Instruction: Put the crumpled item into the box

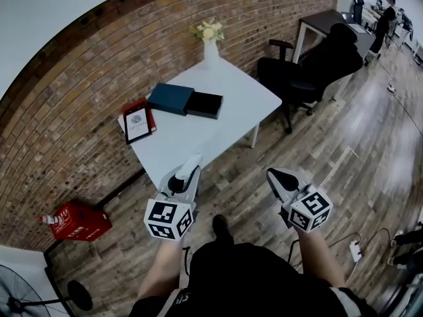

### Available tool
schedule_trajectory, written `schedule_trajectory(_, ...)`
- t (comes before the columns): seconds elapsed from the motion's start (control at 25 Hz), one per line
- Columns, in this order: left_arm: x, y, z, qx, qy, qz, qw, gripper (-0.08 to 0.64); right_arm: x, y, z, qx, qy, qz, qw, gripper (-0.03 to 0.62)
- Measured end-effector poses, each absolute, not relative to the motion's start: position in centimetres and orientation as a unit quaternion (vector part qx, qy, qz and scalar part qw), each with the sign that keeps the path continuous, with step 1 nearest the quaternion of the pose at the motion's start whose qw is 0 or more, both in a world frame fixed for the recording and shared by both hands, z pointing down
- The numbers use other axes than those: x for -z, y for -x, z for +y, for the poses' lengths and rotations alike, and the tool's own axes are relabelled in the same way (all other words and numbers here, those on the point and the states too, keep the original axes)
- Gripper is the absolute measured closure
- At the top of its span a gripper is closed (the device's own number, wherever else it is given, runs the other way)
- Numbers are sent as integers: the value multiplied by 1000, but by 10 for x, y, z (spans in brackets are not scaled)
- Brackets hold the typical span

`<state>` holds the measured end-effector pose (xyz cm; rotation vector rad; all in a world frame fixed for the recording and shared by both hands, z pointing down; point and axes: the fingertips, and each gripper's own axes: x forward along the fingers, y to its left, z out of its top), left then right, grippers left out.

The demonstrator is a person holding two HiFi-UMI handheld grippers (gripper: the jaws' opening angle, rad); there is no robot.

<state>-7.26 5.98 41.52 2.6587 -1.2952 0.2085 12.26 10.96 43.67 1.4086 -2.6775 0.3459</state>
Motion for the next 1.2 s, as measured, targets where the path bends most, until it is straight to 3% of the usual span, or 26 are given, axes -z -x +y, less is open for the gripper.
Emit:
schedule_trajectory(0.68,-433,134,-85,-61,-895,-426,114,479,-444,-42,-38,-119,-438,-887,85,591)
schedule_trajectory(1.2,-432,126,-141,-63,-895,-427,111,479,-452,-44,-94,-139,-427,-890,77,591)
